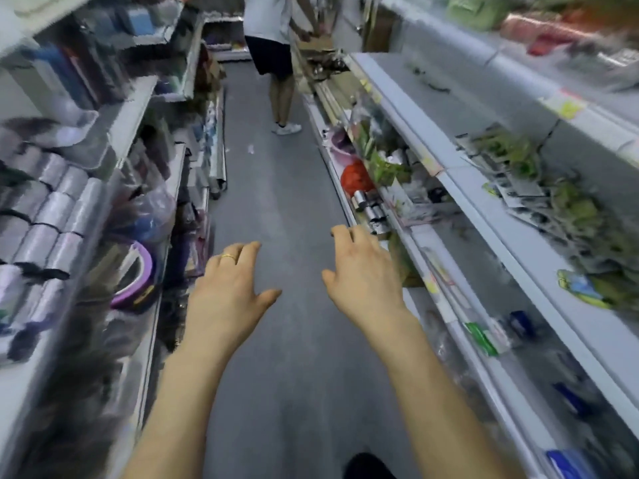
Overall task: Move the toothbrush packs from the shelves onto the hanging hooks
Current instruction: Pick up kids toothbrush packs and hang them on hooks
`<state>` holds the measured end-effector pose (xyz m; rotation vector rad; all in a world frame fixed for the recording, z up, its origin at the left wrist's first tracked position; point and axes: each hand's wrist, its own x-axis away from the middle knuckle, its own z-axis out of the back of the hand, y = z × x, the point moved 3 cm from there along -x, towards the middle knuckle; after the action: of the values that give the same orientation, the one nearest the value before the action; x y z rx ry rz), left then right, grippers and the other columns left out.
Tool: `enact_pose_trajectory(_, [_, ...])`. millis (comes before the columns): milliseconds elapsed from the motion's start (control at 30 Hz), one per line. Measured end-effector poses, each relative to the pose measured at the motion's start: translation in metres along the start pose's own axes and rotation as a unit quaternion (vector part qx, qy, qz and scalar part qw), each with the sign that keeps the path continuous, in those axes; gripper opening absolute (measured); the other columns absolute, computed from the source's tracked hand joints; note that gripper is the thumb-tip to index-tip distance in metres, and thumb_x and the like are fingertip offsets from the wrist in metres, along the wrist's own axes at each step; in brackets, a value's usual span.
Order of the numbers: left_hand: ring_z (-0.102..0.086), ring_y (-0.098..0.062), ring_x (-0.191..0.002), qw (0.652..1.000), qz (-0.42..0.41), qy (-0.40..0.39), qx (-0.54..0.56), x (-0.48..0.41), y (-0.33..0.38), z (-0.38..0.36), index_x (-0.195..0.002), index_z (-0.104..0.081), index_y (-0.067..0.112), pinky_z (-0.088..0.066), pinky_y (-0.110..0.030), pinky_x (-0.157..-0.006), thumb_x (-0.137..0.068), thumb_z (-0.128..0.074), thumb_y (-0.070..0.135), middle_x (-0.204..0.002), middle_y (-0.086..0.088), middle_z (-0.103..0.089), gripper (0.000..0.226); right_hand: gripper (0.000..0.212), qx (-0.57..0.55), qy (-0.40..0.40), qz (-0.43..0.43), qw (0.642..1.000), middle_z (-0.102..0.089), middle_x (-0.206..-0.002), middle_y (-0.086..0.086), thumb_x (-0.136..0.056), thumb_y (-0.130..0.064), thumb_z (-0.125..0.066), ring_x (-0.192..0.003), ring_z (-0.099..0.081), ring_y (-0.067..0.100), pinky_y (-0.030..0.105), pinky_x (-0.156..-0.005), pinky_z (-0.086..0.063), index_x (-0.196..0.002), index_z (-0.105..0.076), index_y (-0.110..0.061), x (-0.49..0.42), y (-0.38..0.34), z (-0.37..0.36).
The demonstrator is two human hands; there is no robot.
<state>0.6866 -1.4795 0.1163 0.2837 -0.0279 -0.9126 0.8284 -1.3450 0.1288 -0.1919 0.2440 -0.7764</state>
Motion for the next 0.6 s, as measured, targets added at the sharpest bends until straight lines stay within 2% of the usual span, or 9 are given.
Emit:
enact_pose_trajectory(233, [-0.046, -0.031, -0.136, 0.996, -0.091, -0.023, -0.005, -0.193, 0.028, -0.045, -0.154, -0.038, 0.025, -0.052, -0.051, -0.097, -0.088, -0.075, 0.053, -0.153, 0.002, -0.044, 0.081, 0.051, 0.000, 0.012, -0.061, 0.998, -0.052, -0.130, 0.009, -0.091, -0.028, -0.072, -0.122, -0.053, 0.033, 0.044, -0.096, -0.047, -0.133, -0.047, -0.015, -0.161, 0.056, -0.042])
enact_pose_trajectory(467, [-0.045, -0.030, -0.135, 0.988, -0.151, -0.025, -0.009, -0.401, 0.057, -0.058, -0.151, -0.040, 0.027, -0.050, -0.048, -0.095, -0.089, -0.073, 0.051, -0.154, 0.002, -0.043, 0.075, 0.048, 0.015, 0.010, -0.087, 0.996, -0.052, -0.125, 0.010, -0.088, -0.019, -0.069, -0.116, -0.054, 0.035, 0.045, -0.088, -0.046, -0.132, -0.049, -0.013, -0.347, 0.107, -0.050])
enact_pose_trajectory(600, [-0.047, -0.031, -0.133, 0.986, -0.167, -0.028, -0.014, -0.508, 0.057, -0.067, -0.148, -0.041, 0.026, -0.052, -0.047, -0.091, -0.089, -0.073, 0.051, -0.153, 0.001, -0.044, 0.072, 0.047, 0.005, 0.015, -0.094, 0.995, -0.054, -0.124, 0.012, -0.089, -0.026, -0.071, -0.117, -0.054, 0.036, 0.049, -0.093, -0.050, -0.128, -0.050, -0.013, -0.446, 0.121, -0.056])
